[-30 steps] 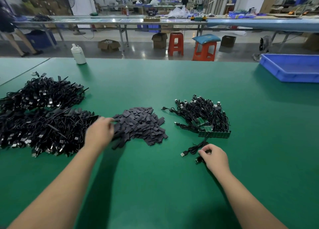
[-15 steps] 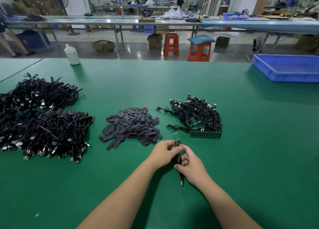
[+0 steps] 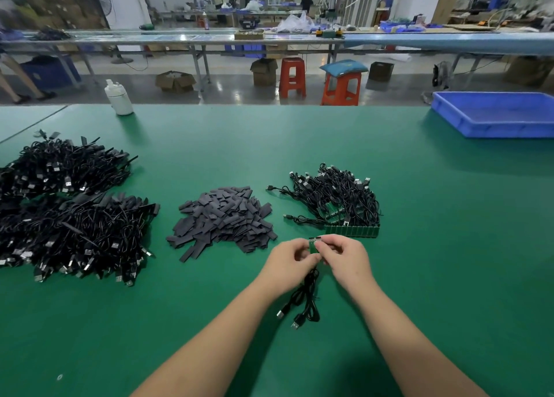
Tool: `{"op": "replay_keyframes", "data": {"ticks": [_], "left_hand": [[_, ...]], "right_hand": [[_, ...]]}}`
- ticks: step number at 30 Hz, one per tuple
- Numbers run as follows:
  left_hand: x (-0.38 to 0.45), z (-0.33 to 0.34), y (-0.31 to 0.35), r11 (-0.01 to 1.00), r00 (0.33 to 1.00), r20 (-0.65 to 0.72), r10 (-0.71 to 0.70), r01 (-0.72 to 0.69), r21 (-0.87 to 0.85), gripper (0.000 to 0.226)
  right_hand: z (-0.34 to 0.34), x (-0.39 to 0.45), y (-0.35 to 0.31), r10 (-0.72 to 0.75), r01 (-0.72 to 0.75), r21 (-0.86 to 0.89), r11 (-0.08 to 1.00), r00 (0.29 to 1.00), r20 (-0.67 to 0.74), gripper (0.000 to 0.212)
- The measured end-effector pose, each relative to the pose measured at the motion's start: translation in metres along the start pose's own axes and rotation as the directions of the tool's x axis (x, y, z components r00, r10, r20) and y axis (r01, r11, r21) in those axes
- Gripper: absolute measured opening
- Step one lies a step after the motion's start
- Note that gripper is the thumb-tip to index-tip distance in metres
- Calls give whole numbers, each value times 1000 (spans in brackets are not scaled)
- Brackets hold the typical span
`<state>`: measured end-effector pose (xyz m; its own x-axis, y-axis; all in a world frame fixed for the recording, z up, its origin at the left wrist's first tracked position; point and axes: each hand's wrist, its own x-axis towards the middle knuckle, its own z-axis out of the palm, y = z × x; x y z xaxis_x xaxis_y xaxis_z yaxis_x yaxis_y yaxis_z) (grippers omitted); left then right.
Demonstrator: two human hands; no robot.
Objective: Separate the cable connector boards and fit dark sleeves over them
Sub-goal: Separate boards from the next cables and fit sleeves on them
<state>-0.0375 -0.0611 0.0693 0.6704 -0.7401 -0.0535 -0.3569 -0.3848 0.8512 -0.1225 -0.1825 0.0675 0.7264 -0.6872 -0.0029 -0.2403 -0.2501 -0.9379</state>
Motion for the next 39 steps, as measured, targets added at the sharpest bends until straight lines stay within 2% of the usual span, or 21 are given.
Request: {"op": "replay_keyframes", "data": {"ticks": [2, 11, 21, 24, 26, 28, 31, 33, 36, 37, 39], "left_hand": [[0, -2, 2, 996, 999, -30, -32, 30, -86, 15], [-2, 1, 4, 992, 988, -130, -82, 68, -109, 26], [0, 12, 7, 994, 963, -259, -79, 97, 58, 26], [1, 10, 5, 993, 964, -248, -92, 108, 52, 29], [1, 1, 1, 987, 962, -225, -156, 142, -77, 29], [1, -9, -5, 952, 968, -137, -208, 169, -254, 27], [-1, -19, -12, 897, 976, -21, -215, 189, -399, 18], [-2, -23, -15, 882, 976, 8, -216, 199, -427, 13], [-5, -24, -15, 873, 977, 34, -209, 203, -444, 15], [-5, -23, -14, 865, 977, 36, -208, 201, -460, 16], [-6, -23, -13, 872, 983, 27, -181, 173, -457, 17]], "right_hand": [[-2, 0, -1, -23, 24, -52, 998, 1000, 10, 7], [-1, -2, -9, -108, 98, -255, 962, 994, -24, 5], [13, -7, -2, -153, 97, -308, 946, 975, -163, 10], [6, -3, 3, -126, 71, -253, 965, 970, -208, 11], [-6, 3, 9, -77, 25, -214, 977, 968, -240, 13], [-20, 11, 18, -14, -34, -191, 981, 969, -246, 16], [-35, 26, 30, 104, -146, -187, 971, 970, -220, 15], [-39, 34, 35, 174, -204, -162, 965, 968, -182, 24], [-39, 39, 33, 231, -239, -95, 966, 968, -95, 47], [-38, 39, 31, 229, -239, -113, 964, 969, -91, 54], [-35, 36, 27, 164, -203, -239, 950, 971, -171, 56]]}}
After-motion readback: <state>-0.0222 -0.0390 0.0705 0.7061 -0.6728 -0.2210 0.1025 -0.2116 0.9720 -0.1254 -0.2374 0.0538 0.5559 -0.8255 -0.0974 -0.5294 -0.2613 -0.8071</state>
